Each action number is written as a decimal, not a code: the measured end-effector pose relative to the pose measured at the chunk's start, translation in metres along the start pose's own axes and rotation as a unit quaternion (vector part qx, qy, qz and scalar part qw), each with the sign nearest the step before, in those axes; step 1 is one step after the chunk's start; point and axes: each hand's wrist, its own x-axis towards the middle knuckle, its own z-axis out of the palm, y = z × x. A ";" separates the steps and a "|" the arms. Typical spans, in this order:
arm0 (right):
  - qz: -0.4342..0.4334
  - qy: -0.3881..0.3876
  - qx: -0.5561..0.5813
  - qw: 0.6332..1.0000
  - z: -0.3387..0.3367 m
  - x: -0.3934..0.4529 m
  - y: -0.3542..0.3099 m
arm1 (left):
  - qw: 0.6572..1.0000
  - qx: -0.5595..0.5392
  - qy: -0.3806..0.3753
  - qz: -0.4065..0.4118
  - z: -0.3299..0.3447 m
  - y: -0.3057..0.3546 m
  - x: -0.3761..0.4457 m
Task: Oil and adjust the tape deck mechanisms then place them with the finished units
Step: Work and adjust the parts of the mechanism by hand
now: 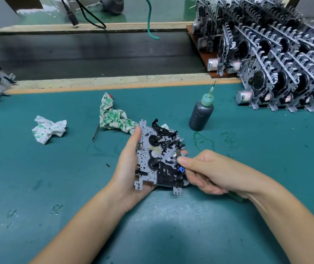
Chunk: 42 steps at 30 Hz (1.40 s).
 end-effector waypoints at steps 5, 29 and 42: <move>-0.006 0.027 -0.049 0.998 0.002 0.001 0.000 | 1.000 -0.001 0.004 0.003 0.001 0.000 0.000; 0.000 -0.009 -0.060 0.998 -0.005 -0.002 -0.002 | 0.999 0.005 -0.049 0.008 -0.005 -0.003 0.003; -0.028 0.007 0.051 0.998 -0.013 -0.005 -0.002 | 0.987 -0.066 -0.142 -0.033 -0.006 0.003 0.000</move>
